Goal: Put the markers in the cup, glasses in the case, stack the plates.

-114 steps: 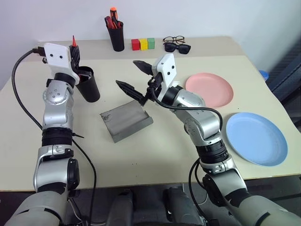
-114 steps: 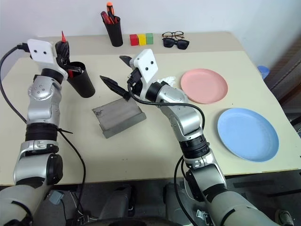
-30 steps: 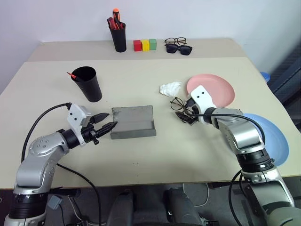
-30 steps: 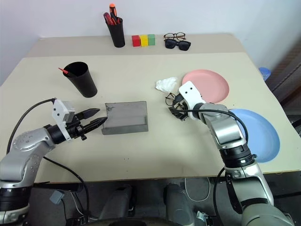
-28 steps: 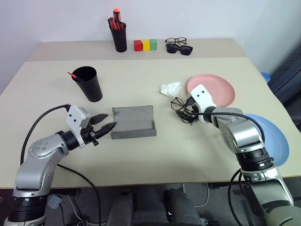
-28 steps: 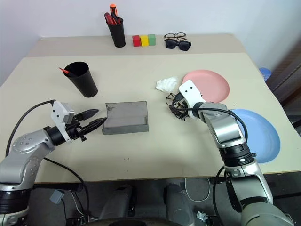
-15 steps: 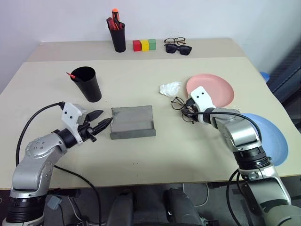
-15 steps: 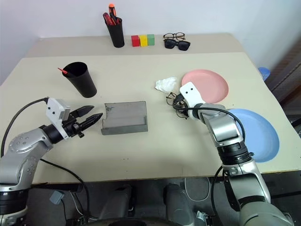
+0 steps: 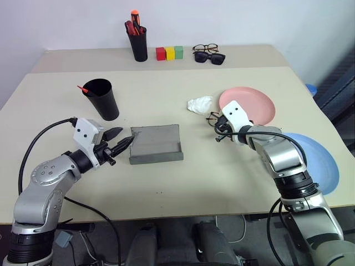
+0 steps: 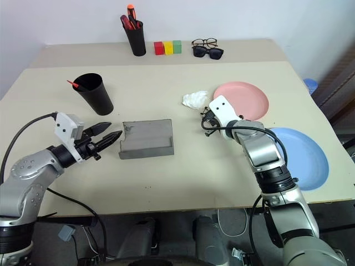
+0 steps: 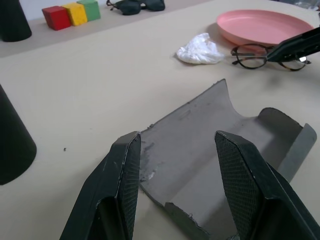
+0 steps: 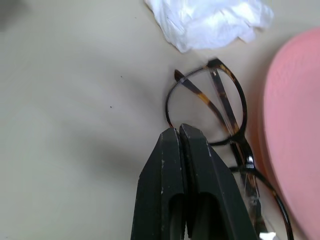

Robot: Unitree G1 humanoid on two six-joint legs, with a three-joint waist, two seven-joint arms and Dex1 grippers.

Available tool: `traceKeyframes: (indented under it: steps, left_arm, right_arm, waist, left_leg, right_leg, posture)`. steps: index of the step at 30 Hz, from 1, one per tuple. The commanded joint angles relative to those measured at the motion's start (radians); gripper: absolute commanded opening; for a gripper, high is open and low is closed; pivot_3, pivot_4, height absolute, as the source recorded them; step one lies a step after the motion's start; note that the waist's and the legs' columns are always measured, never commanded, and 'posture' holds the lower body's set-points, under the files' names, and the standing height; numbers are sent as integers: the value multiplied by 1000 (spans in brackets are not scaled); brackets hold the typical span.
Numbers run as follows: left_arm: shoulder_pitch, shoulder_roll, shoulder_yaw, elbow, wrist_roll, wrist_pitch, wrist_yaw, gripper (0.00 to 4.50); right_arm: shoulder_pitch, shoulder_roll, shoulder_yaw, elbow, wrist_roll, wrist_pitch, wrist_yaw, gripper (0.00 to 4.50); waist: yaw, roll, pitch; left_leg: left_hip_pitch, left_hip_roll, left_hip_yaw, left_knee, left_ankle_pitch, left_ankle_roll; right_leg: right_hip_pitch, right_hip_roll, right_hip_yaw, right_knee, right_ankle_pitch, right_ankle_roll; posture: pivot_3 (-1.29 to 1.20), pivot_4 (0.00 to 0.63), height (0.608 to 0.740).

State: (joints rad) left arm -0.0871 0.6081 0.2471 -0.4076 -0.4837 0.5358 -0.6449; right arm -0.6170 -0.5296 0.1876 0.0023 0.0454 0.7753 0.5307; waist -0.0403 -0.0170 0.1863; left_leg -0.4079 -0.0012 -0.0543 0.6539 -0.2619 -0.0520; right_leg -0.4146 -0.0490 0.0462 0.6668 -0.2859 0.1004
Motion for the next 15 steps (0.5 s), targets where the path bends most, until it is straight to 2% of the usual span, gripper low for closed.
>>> traceKeyframes:
  steps: [1, 3, 7, 15]
  left_arm:
    - [-6, 10, 14, -50, -14, 3, 12, 2379]
    - [3, 9, 14, -60, -15, 4, 16, 2379]
    - [13, 6, 8, -69, -13, 3, 22, 2379]
    - [3, 9, 6, -46, -9, -9, 13, 2379]
  right_arm:
    - [-29, -43, -7, -47, -7, -29, 48, 259]
    - [-35, -67, -1, -51, -20, -26, 61, 854]
    - [-34, -88, 4, -30, -35, -38, 78, 2777]
    - [-54, -60, 5, 85, -54, -106, 79, 2777]
  waist:
    - [0, 0, 0]
    - [0, 0, 0]
    - [0, 0, 0]
    - [-1, 0, 0]
  left_leg:
    - [0, 0, 0, 0, 0, 0]
    - [0, 0, 0, 0, 0, 0]
    - [0, 0, 0, 0, 0, 0]
    - [0, 0, 0, 0, 0, 0]
  right_leg:
    - [0, 0, 0, 0, 0, 0]
    - [0, 0, 0, 0, 0, 0]
    - [0, 0, 0, 0, 0, 0]
    - [0, 0, 0, 0, 0, 0]
  posture:
    - [0, 150, 740]
    - [0, 150, 740]
    - [0, 150, 740]
    - [0, 150, 740]
